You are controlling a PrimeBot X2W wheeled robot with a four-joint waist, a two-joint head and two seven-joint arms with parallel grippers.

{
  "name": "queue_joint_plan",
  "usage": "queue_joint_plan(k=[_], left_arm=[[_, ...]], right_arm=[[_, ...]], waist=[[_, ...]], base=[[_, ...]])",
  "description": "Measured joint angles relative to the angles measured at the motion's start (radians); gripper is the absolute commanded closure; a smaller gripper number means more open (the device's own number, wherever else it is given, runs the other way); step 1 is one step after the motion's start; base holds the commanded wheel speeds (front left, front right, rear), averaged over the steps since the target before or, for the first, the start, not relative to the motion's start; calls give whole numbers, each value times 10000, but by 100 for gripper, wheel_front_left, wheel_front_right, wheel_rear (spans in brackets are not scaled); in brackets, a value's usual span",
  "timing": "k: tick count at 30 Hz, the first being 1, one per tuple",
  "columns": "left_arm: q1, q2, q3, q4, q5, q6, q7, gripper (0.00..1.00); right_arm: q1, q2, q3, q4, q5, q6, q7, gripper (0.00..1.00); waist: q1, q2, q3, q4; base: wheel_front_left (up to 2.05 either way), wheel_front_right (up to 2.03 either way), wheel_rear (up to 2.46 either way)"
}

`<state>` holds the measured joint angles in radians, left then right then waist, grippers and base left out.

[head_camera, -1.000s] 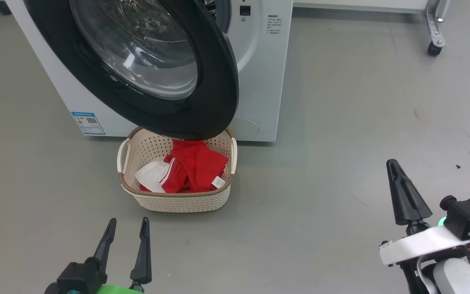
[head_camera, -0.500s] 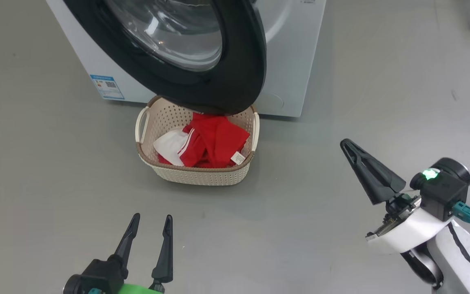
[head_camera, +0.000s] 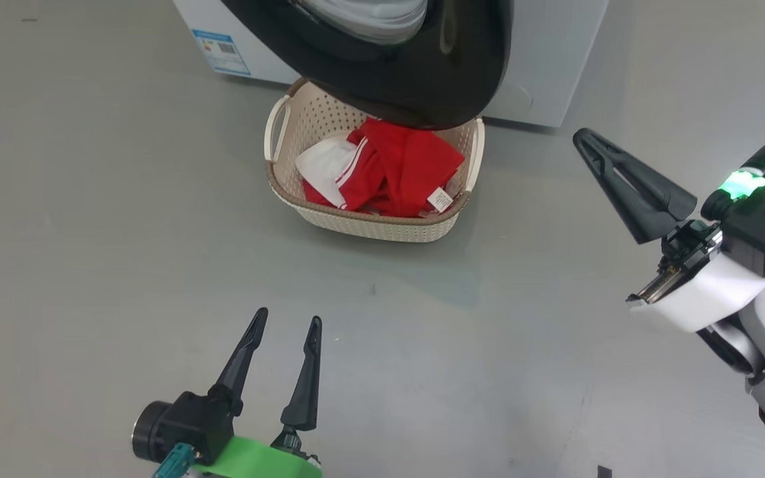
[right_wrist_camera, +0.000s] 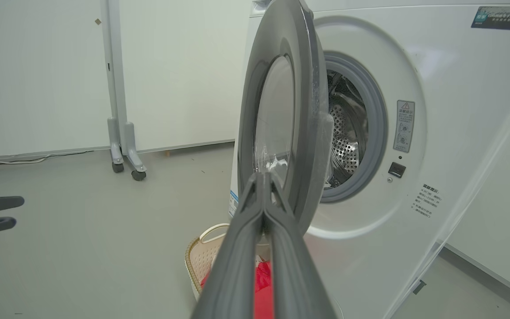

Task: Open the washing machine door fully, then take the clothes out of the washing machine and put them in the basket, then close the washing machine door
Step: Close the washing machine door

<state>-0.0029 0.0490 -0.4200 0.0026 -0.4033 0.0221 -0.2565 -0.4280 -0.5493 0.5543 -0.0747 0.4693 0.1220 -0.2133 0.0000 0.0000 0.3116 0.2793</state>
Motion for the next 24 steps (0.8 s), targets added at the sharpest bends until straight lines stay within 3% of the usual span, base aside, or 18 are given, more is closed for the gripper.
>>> queue_joint_plan(k=[24], left_arm=[[-654, -23, -1586, -805, -1350, 585, 0, 0]], right_arm=[[-3219, -865, 1116, 596, 598, 0, 951, 100]], waist=[[0, 0, 1918, 1793]], base=[[0, 0, 0]])
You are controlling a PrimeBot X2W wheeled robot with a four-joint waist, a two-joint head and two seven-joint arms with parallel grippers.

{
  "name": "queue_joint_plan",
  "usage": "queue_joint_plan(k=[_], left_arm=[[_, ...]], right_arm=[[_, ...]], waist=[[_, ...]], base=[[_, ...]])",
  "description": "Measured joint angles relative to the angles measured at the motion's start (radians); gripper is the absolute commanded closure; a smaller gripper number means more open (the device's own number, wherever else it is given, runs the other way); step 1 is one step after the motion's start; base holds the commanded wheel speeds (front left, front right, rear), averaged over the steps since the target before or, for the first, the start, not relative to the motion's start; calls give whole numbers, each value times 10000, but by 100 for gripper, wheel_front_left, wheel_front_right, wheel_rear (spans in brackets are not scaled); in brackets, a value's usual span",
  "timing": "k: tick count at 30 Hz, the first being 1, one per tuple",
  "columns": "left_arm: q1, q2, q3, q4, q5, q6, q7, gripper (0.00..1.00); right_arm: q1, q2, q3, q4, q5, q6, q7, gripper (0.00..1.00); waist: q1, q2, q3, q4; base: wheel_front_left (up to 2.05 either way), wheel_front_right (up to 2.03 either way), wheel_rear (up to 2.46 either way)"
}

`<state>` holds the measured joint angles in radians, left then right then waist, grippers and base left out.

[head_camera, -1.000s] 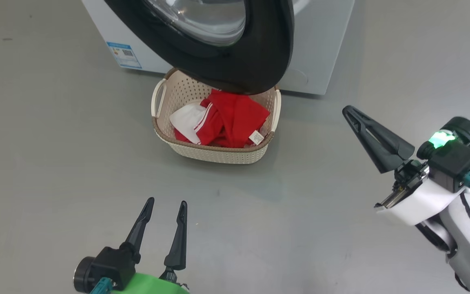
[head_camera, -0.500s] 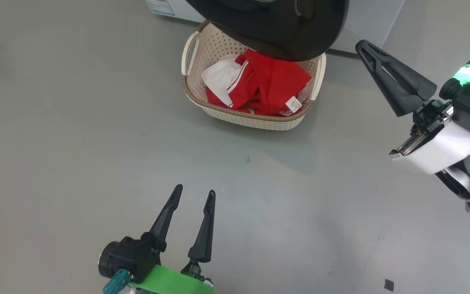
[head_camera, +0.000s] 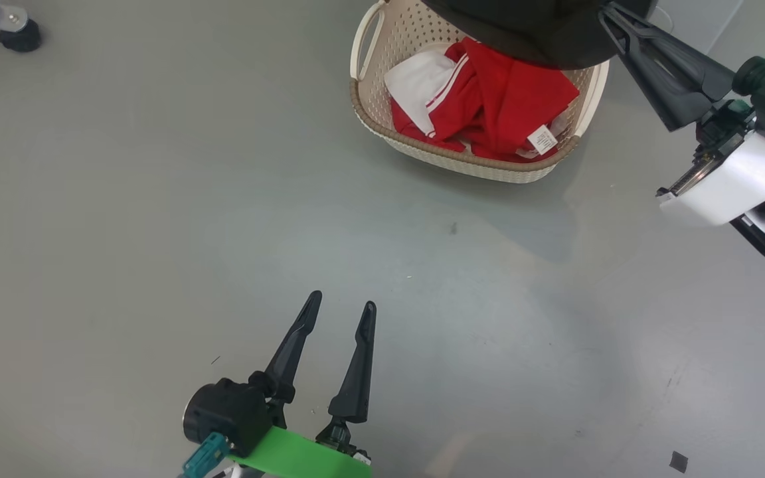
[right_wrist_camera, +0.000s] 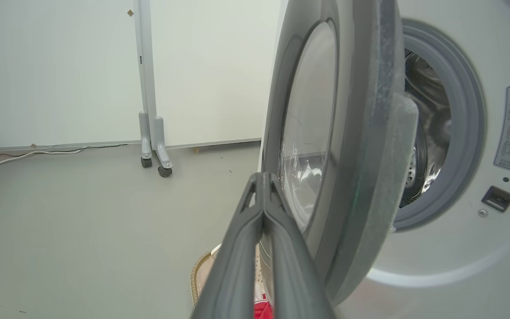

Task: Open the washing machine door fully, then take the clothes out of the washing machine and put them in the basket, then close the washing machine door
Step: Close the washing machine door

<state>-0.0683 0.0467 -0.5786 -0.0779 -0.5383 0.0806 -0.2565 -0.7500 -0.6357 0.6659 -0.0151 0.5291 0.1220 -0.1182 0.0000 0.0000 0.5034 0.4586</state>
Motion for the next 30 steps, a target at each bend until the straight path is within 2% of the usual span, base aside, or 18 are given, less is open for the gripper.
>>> queue_joint_plan(k=[9, 22, 30], left_arm=[[-145, -15, -138, -138, -171, 127, 0, 0], [-147, -23, -318, -339, -268, 238, 0, 0], [-271, -27, -589, -585, -430, 284, 0, 0]], right_arm=[[-502, -240, -194, 773, 265, 0, 67, 100], [-1188, -428, -405, 1260, 433, 90, 63, 100], [-1900, -917, -780, 1603, 602, 90, 169, 100]], waist=[[0, 0, 371, 452], [0, 0, 679, 567], [0, 0, 1075, 660]], base=[[0, 0, 0], [0, 0, 0], [0, 0, 0]])
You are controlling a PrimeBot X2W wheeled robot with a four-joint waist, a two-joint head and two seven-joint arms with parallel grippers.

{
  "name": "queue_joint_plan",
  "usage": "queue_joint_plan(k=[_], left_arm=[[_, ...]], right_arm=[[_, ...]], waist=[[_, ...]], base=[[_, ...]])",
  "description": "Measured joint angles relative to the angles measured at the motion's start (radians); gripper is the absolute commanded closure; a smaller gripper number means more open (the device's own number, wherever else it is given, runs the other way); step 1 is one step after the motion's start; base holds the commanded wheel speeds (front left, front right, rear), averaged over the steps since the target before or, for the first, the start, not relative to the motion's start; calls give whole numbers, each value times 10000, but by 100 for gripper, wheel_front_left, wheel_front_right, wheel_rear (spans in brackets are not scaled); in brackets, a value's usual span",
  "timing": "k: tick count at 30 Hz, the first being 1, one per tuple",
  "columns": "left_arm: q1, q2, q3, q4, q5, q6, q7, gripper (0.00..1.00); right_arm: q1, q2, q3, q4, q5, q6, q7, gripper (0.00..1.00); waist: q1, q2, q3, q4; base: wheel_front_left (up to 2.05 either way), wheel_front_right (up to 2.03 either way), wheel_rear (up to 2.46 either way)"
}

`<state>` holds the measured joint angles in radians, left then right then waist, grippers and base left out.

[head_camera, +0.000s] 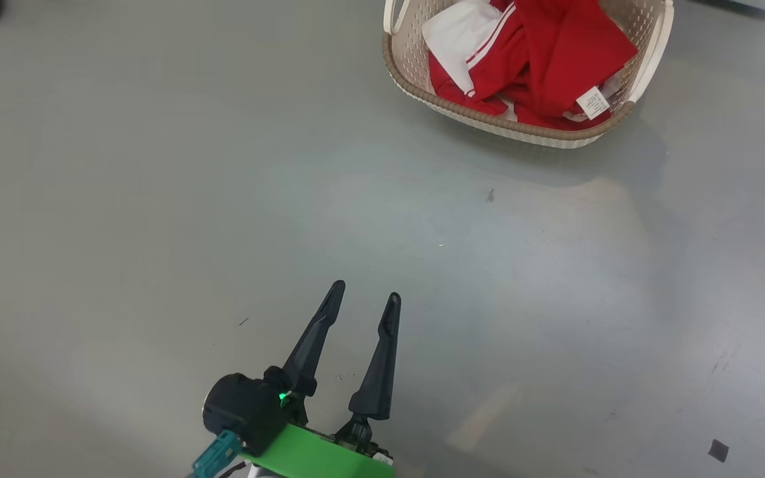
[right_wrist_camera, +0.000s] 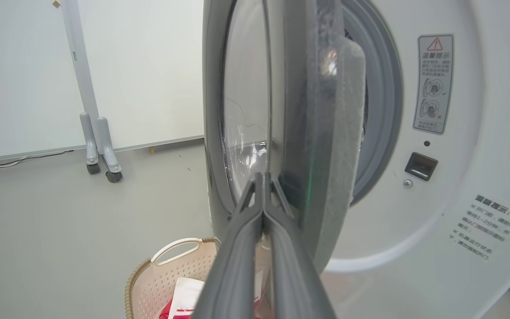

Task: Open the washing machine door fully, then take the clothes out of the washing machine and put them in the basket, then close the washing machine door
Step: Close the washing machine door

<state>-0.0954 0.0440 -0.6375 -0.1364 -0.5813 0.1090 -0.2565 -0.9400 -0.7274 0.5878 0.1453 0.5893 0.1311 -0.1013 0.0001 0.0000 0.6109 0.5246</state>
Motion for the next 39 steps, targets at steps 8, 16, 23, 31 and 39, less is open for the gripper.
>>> queue_joint_plan(k=[8, 16, 23, 31, 39], left_arm=[[-64, -12, -205, -194, -197, 6, 0, 0], [-64, -21, -270, -407, -282, 67, 0, 0], [-54, -27, -330, -520, -385, 90, 0, 0], [-13, -31, -309, -686, -539, 92, 0, 0], [89, -33, -301, -825, -621, 92, 0, 0]], right_arm=[[-682, -320, -230, 253, 117, 0, 326, 100], [-1429, -322, -163, 433, 328, 0, 614, 100], [-1867, -245, -217, 926, 263, 2, 800, 100], [-2486, -203, -328, 1432, 242, -6, 918, 100], [-3065, -88, -316, 1904, 117, -29, 1147, 100]], waist=[[0, 0, 404, 200], [0, 0, 803, 368], [1, 0, 901, 491], [0, 0, 967, 536], [0, 0, 1021, 550]], base=[[0, 0, 0], [0, 0, 0], [0, 0, 0], [0, 0, 0], [0, 0, 0]])
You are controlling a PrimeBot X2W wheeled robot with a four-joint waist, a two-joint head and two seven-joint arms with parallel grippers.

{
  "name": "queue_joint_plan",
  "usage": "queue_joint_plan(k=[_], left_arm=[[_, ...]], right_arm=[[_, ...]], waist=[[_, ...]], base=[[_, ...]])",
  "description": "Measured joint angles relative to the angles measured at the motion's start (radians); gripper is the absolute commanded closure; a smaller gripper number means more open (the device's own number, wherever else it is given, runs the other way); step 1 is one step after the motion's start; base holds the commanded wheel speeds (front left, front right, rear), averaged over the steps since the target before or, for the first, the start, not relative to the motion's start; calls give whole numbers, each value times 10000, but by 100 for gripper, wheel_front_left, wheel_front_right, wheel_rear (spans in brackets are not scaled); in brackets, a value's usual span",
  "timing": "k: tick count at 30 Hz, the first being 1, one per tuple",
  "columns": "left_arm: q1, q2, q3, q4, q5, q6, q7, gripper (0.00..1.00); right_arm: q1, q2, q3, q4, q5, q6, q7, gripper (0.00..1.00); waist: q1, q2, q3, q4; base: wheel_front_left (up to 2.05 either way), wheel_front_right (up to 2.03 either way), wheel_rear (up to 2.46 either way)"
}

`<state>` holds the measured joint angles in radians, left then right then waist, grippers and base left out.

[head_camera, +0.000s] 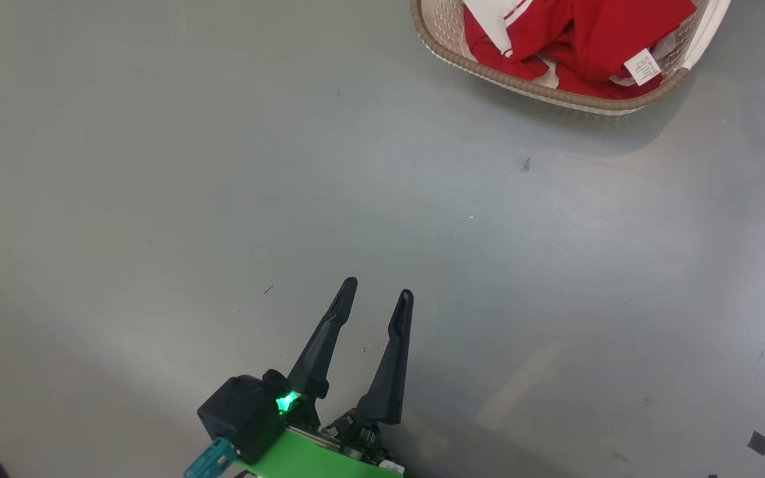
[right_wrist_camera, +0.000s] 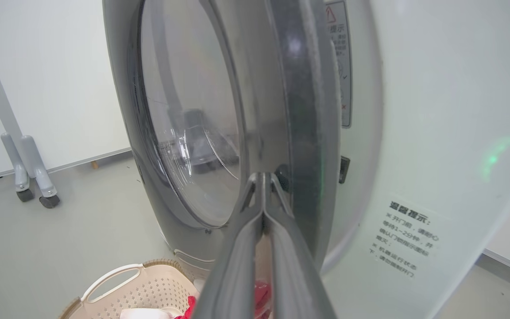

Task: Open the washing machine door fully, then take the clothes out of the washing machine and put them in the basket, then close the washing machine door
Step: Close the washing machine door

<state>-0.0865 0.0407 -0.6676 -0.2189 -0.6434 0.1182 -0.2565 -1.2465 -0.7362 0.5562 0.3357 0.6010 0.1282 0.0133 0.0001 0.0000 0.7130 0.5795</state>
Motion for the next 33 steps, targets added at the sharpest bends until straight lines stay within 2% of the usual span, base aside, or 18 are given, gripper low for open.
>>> queue_joint_plan(k=[18, 33], left_arm=[[267, -2, 159, -182, -63, 0, 0, 0], [310, -4, 203, -221, -81, 2, 0, 0]], right_arm=[[-838, 286, -77, 943, -336, -341, 100, 100], [-1246, 552, 58, 1421, -541, -339, -115, 100]], waist=[[0, 0, 160, 7], [-1, 0, 246, 6]], base=[[0, 0, 0], [0, 0, 0]])
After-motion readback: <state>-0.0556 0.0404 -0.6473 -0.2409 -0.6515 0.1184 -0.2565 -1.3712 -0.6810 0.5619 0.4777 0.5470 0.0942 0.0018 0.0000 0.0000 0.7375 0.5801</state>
